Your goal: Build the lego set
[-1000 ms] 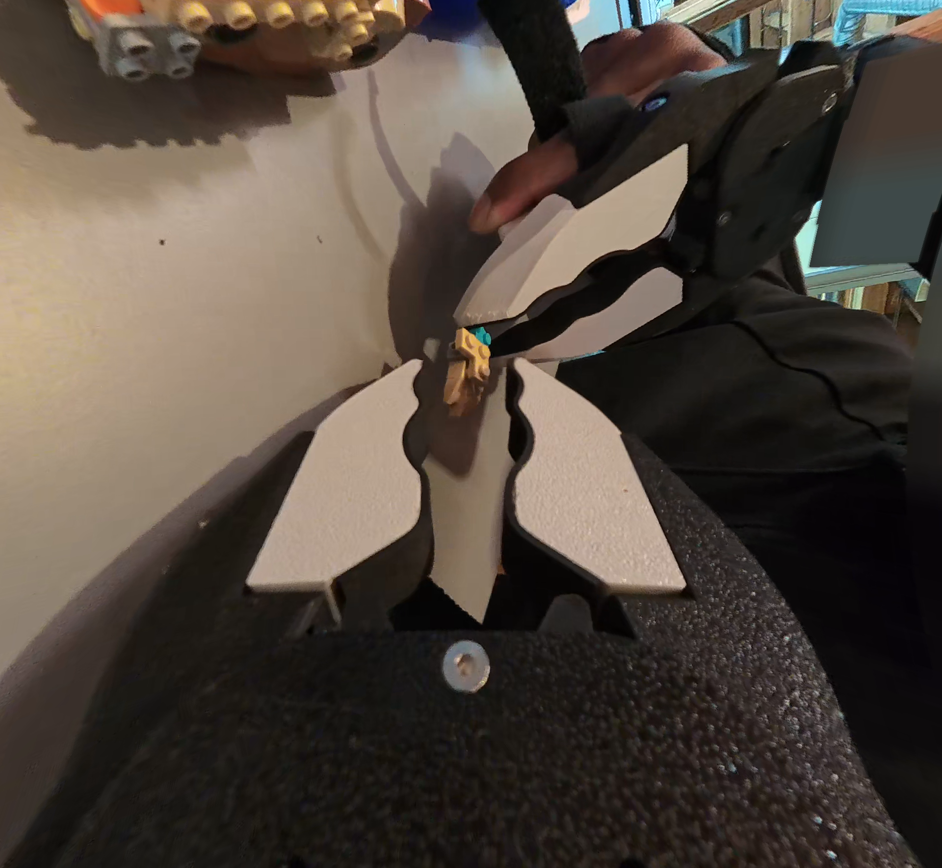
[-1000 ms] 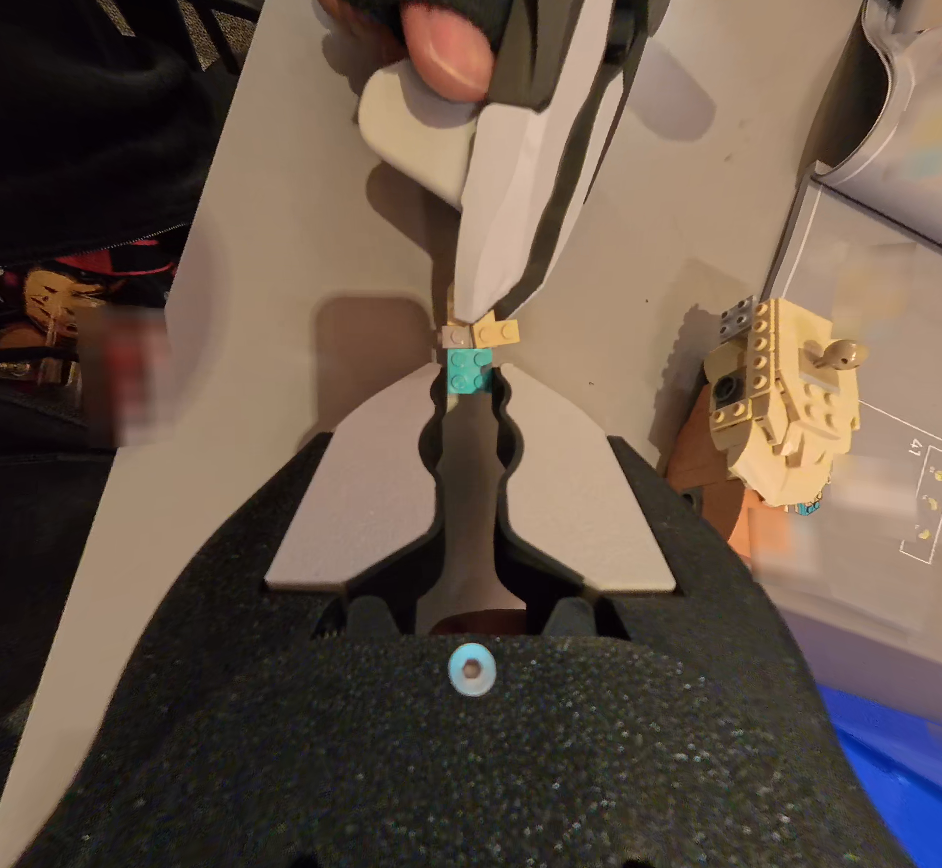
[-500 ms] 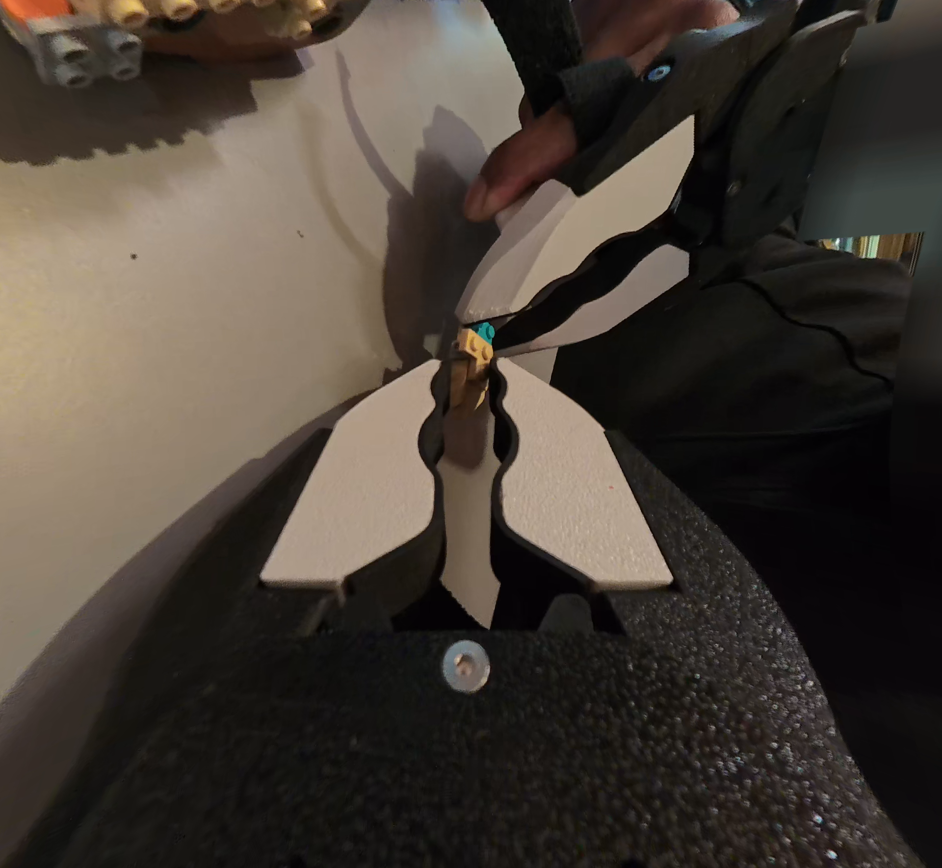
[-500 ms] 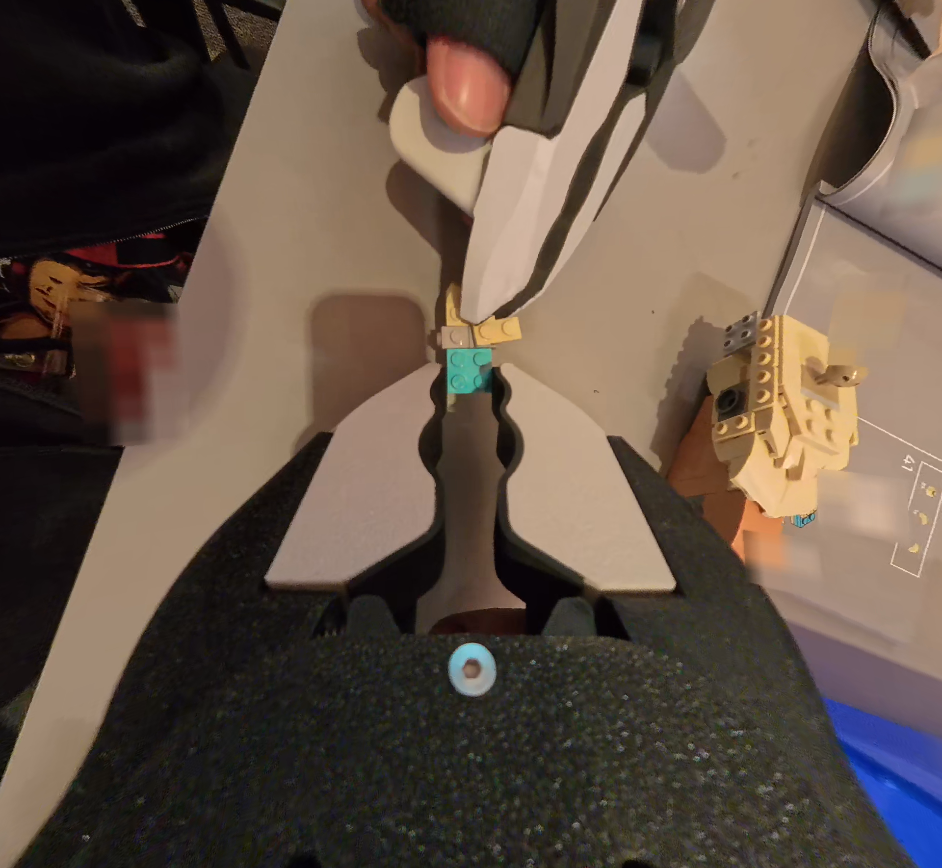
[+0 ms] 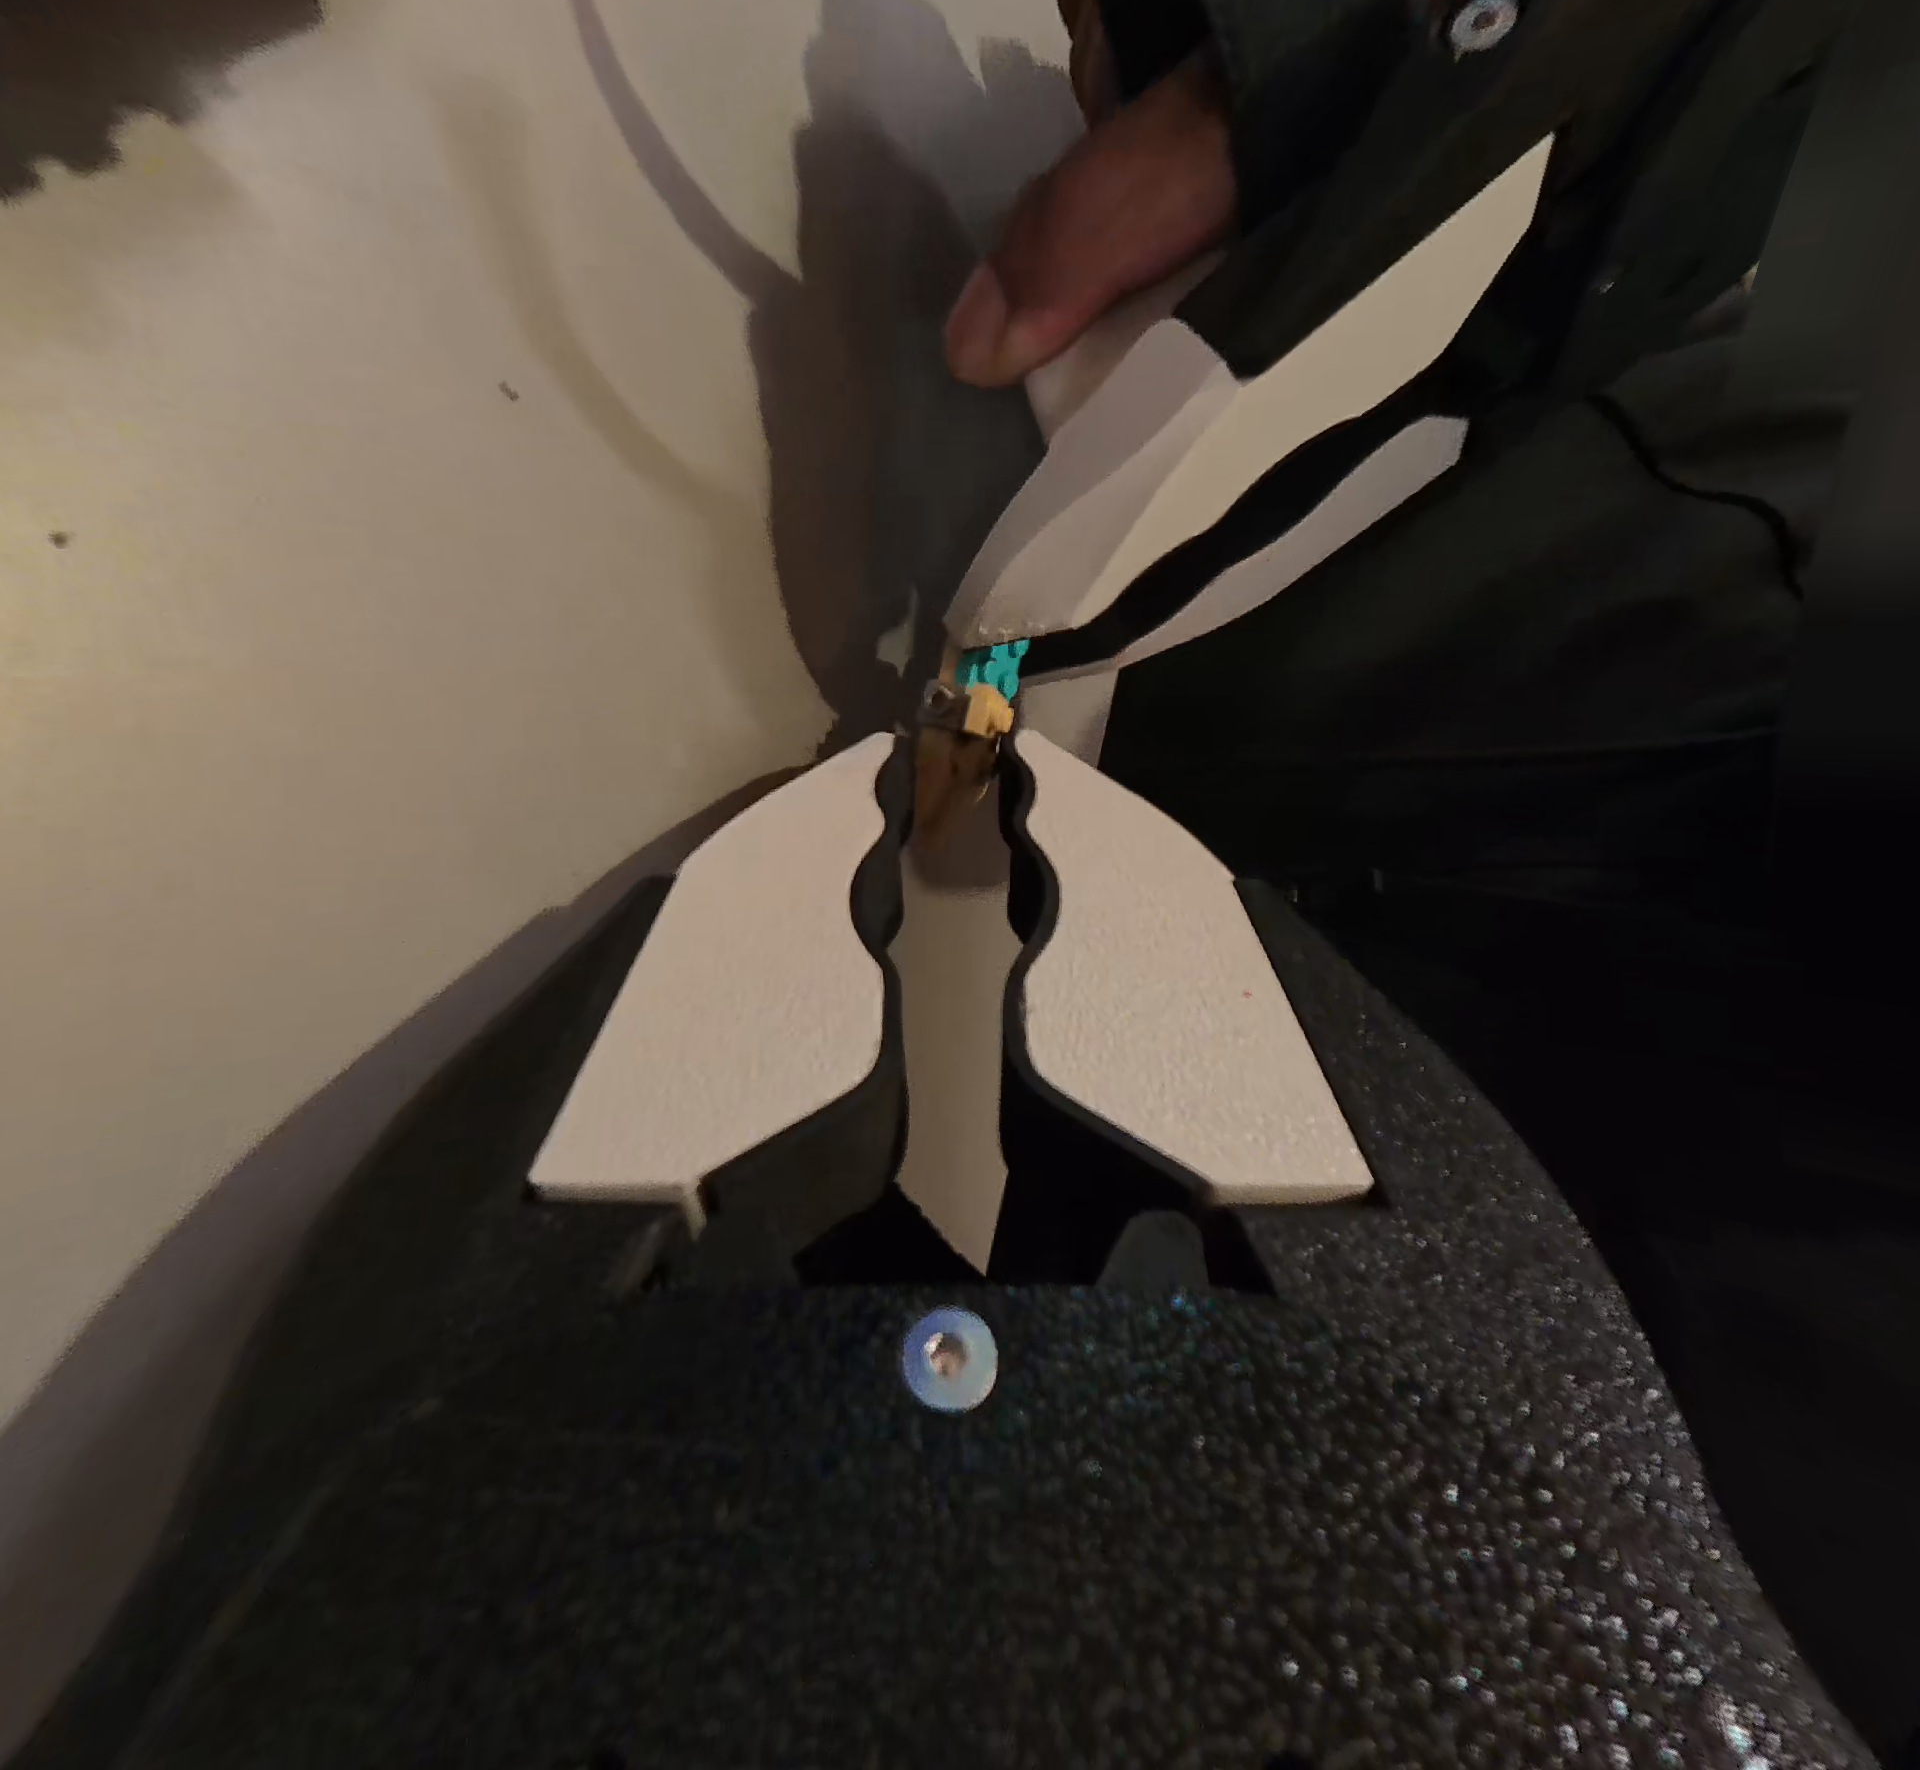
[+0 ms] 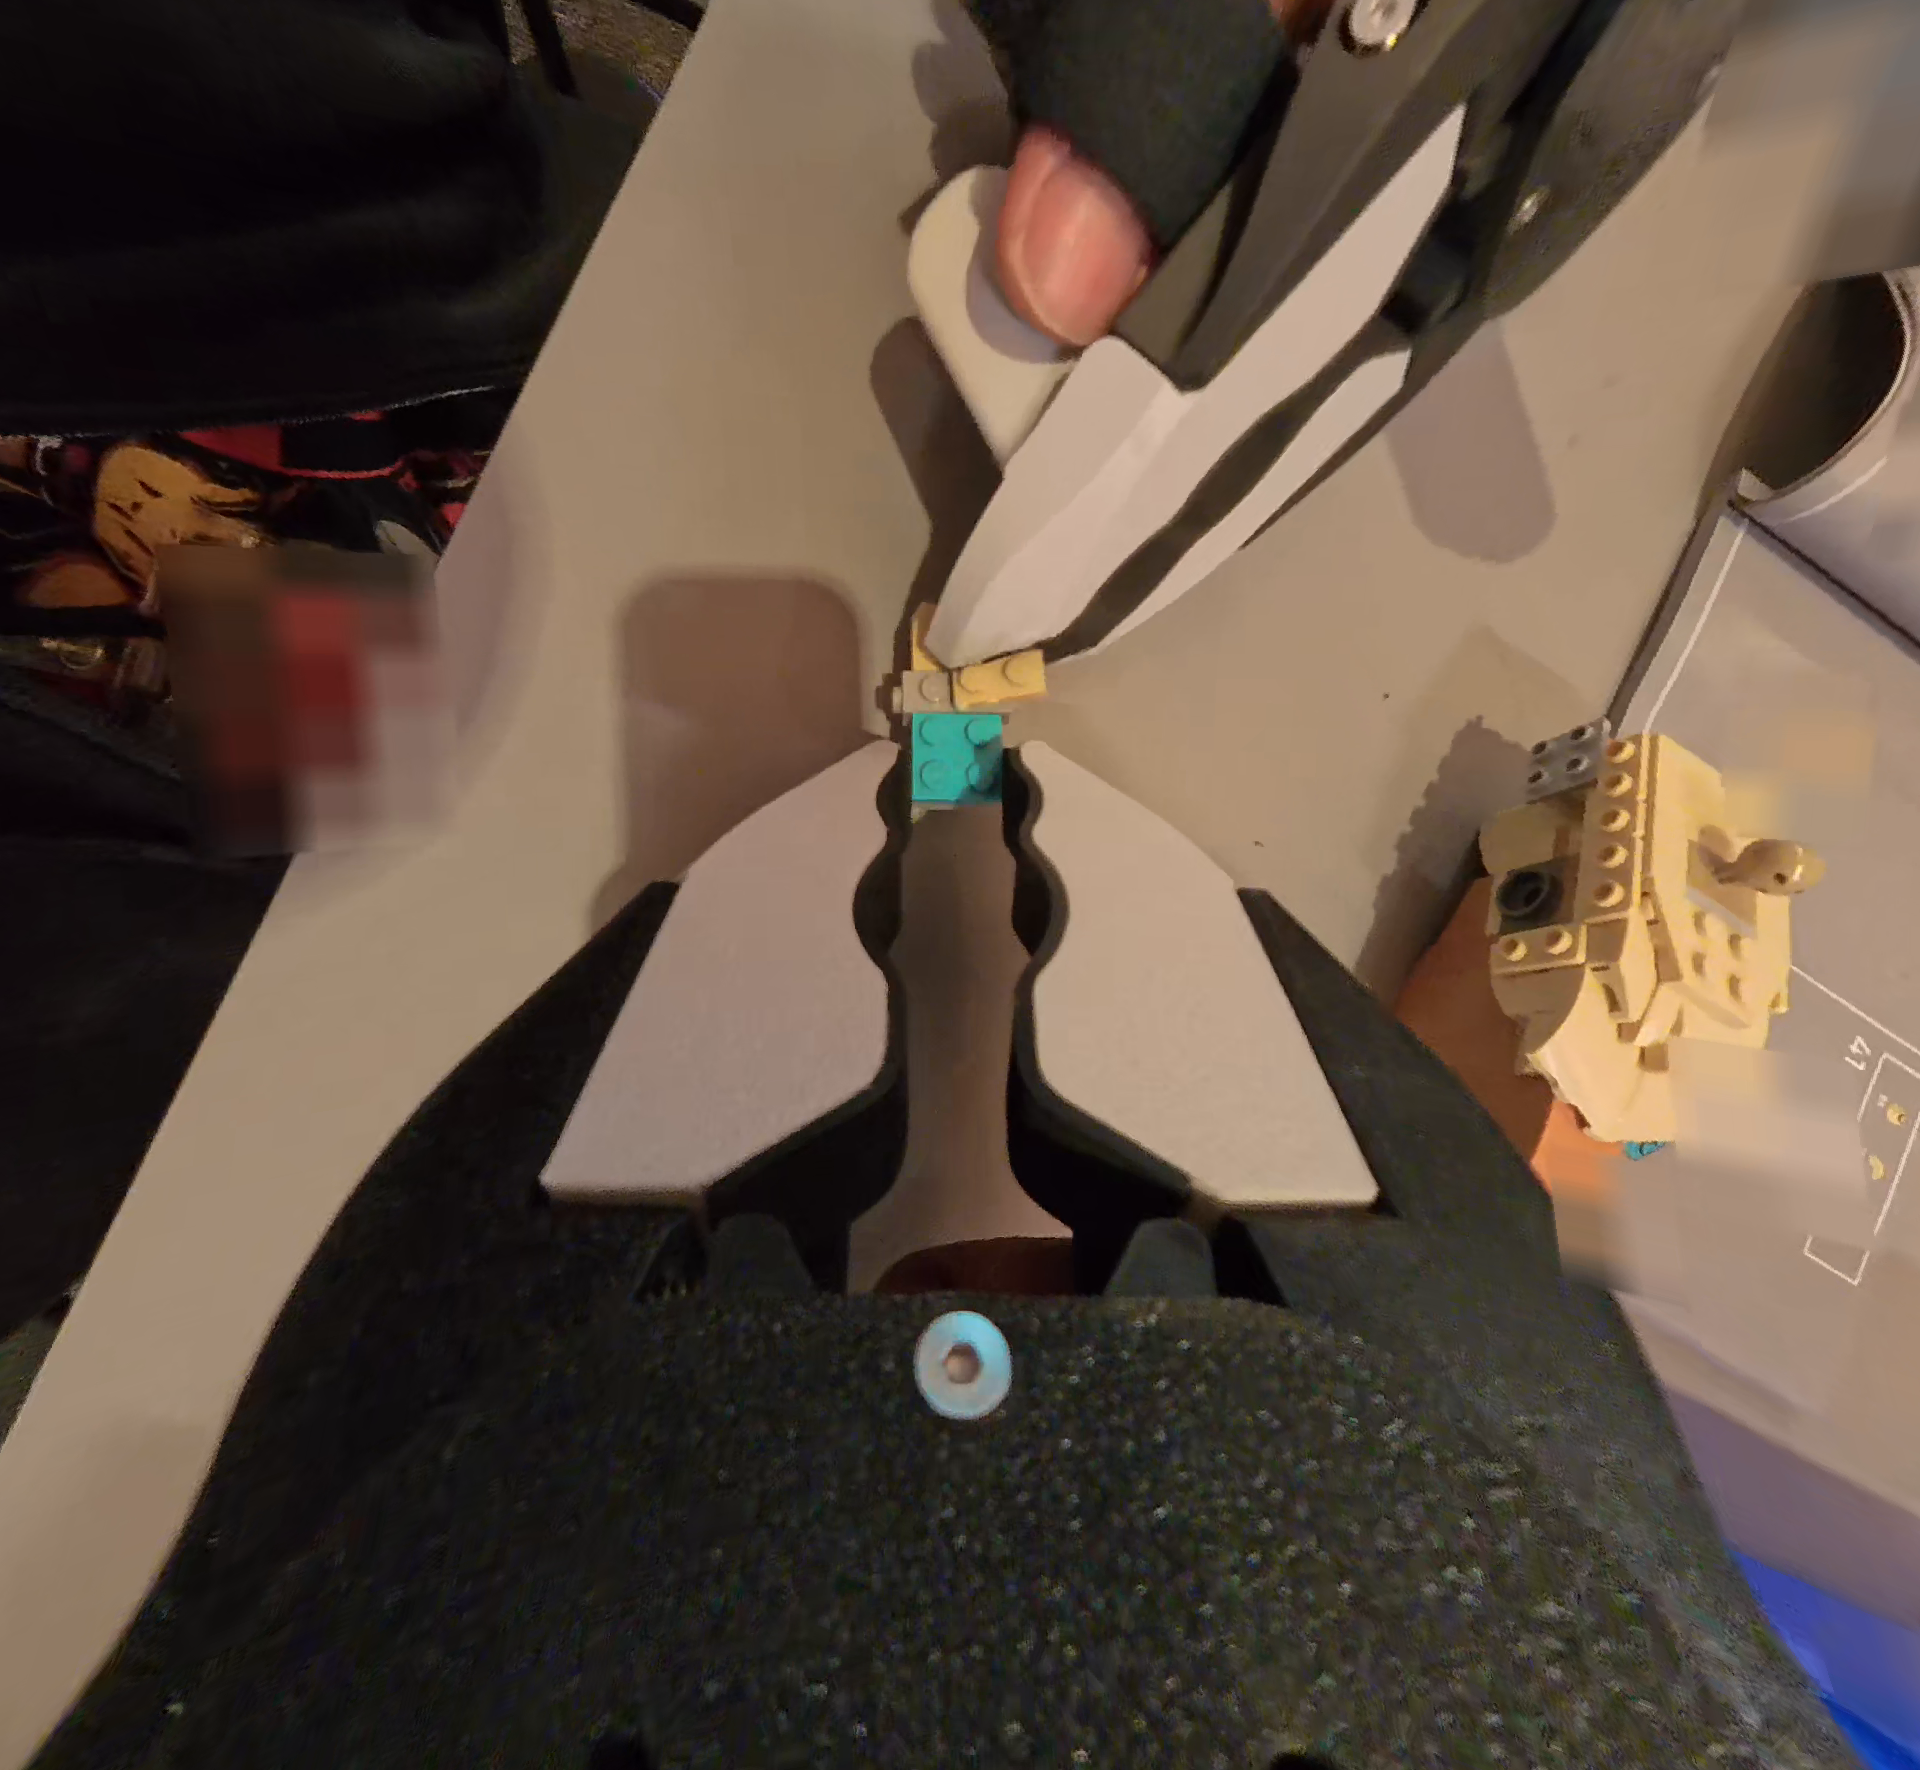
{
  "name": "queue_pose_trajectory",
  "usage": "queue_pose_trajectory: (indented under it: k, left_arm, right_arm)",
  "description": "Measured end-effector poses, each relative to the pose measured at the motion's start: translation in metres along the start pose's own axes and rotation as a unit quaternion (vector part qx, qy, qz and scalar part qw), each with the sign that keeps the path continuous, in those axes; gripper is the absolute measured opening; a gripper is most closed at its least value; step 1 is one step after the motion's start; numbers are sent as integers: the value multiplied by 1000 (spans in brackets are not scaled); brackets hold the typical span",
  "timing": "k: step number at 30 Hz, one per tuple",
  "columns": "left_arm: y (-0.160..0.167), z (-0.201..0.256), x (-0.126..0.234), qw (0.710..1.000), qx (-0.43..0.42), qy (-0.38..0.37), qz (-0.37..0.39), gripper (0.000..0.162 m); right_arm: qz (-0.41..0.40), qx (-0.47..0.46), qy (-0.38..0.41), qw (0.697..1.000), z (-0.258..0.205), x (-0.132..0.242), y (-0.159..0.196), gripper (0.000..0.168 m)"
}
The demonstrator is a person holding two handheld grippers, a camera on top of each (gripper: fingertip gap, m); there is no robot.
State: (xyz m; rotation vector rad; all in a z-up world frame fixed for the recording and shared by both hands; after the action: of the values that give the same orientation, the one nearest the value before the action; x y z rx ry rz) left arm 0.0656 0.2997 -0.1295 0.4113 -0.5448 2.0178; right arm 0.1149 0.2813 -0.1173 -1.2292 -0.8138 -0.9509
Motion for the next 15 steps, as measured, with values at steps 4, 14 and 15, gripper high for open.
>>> queue_pose_trajectory:
  k: [4,14,15]
  left_arm:
    - [1,1,-3,1000,1,11,-25,15]
    - [3,5,-5,999,-4,52,-9,14]
    - [3,5,-6,998,-6,54,-9,13]
  right_arm:
    - [5,21,-5,1000,-3,1,0,16]
    - [26,55,-12,998,-6,4,0,16]
    - [26,57,-12,998,-6,4,0,16]
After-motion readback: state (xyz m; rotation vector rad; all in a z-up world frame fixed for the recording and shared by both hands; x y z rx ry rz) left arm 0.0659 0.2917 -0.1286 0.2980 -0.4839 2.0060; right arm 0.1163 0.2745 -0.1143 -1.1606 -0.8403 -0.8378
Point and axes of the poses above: each gripper's, where its closed fingertips meet, x back along the fingers, y out of its underside, z = x × y across the jaws, the point moved 3 cm from there along x, back along the fingers, and after that the axes turned 13 degrees about -z, right-handed, at the moved point
